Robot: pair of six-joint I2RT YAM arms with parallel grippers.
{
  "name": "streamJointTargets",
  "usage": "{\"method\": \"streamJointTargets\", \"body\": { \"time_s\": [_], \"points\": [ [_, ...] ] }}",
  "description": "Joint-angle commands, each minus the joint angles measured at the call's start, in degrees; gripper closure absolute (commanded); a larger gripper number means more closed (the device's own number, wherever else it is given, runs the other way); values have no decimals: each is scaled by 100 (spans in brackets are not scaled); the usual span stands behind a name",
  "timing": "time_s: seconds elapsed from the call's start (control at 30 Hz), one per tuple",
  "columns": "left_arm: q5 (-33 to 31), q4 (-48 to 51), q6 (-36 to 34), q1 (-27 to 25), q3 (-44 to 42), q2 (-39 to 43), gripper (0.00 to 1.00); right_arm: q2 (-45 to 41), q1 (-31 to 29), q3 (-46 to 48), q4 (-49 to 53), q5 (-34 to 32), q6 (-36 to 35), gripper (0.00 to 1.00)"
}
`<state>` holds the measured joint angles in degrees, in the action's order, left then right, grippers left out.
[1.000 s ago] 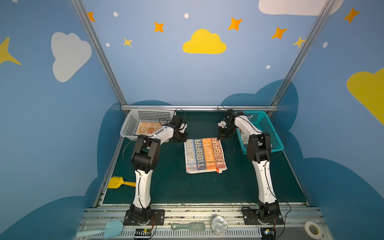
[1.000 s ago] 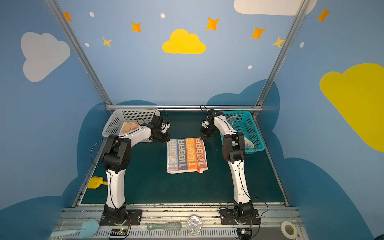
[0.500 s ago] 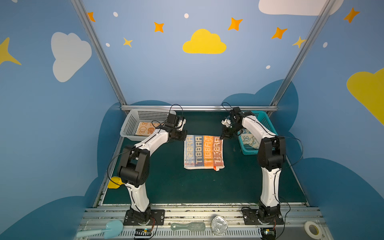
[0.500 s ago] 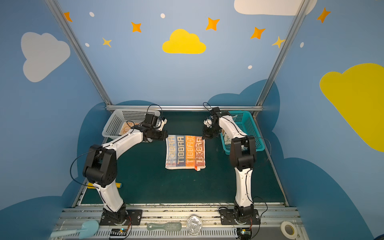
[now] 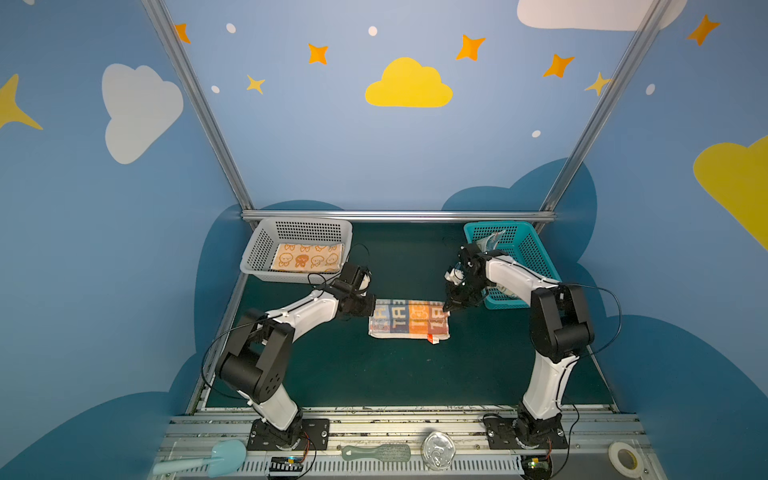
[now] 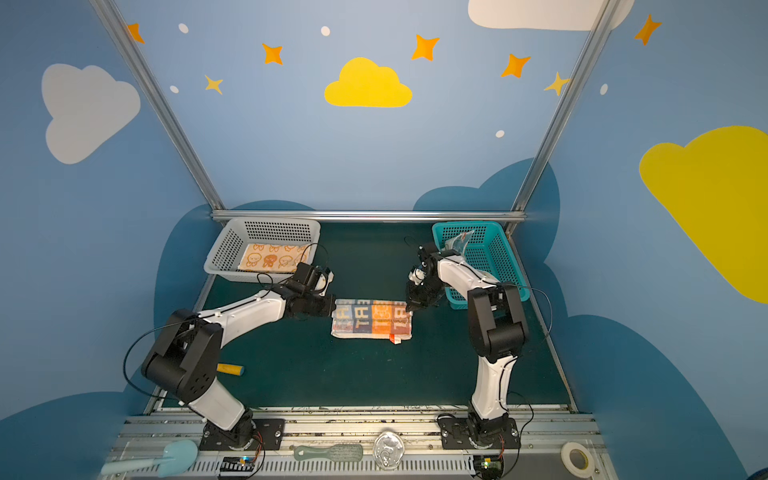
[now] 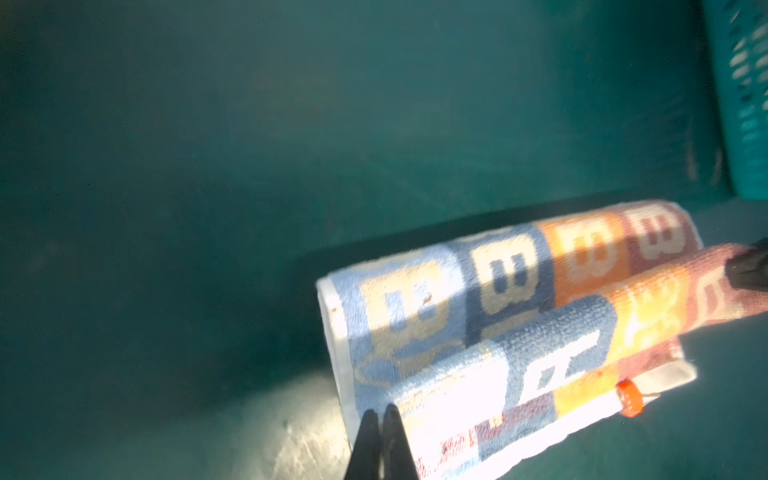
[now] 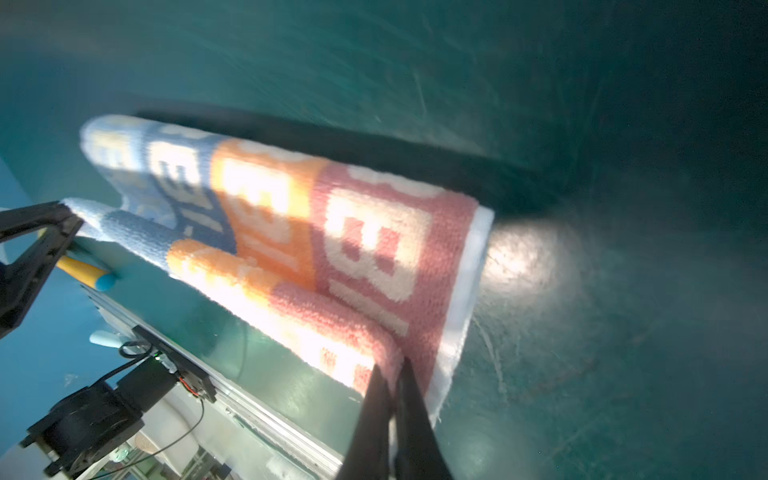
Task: Fold and stack the towels
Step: 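Fold the pinched edge toward the robot over the towel with both grippers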
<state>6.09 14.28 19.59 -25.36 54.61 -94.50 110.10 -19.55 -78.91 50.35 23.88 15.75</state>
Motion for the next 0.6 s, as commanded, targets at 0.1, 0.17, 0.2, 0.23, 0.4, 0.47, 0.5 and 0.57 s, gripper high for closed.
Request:
{"method": "streamJointTargets", "body": {
  "time_s": [0.1, 0.17, 0.2, 0.23, 0.4, 0.47, 0.5, 0.57],
  "points": [
    [-388, -30, 286, -73, -179, -39, 97, -137, -191, 404, -338, -239, 337, 99],
    [-493, 48, 276, -51, -100, -153, 97, -23, -263, 437, -376, -291, 423, 99],
    [-514, 72, 268, -40, -47, -199, 97, 29, -281, 440, -385, -333, 466, 99],
    [-544, 112, 243, -34, 45, -268, 97, 88, -290, 444, -394, -382, 517, 99],
    [-539, 253, 191, 51, 547, -691, 97, 400, -240, 408, -467, -511, 679, 100],
    [-522, 290, 173, 67, 746, -830, 97, 569, -191, 301, -502, -518, 680, 100],
    [-508, 301, 169, 80, 834, -898, 97, 686, -162, 186, -465, -571, 670, 100],
    [-521, 339, 143, 108, 1015, -1012, 97, 896, -137, -114, -317, -724, 595, 100]
  ]
}}
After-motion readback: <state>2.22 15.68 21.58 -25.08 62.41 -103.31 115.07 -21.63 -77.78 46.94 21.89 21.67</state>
